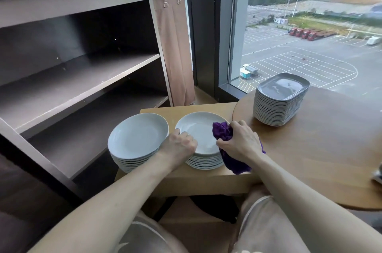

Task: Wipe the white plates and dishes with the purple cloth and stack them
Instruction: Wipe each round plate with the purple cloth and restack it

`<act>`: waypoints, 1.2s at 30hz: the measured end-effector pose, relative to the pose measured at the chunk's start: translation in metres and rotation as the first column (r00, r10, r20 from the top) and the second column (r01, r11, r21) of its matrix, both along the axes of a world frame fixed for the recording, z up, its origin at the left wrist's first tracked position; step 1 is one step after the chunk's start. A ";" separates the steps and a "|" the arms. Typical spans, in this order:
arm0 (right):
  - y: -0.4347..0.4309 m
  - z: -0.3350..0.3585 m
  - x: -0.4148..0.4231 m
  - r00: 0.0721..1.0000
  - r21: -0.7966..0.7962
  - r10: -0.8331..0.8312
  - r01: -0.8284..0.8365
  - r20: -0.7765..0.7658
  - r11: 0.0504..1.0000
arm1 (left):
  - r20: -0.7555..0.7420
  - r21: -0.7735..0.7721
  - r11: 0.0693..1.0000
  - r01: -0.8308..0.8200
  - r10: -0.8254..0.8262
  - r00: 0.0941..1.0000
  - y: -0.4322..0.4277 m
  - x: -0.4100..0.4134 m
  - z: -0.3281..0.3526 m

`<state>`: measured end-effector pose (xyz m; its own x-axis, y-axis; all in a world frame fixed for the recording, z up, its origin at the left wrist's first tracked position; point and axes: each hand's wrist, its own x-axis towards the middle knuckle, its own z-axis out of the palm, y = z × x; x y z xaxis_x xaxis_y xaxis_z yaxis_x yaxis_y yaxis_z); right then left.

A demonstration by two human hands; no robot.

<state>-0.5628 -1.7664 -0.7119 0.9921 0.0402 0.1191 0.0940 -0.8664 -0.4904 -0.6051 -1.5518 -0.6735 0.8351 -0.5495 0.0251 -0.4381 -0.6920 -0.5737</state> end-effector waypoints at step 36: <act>0.030 -0.010 -0.025 1.000 0.064 0.003 -0.004 0.012 0.998 | 0.221 0.002 0.989 -0.151 0.147 0.964 0.093 -0.029 0.058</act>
<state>-0.5877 -1.7366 -0.7219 0.9904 0.0357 0.1333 0.1032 -0.8330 -0.5436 -0.6339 -1.4590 -0.6159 0.8826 -0.4216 0.2079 -0.1931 -0.7284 -0.6574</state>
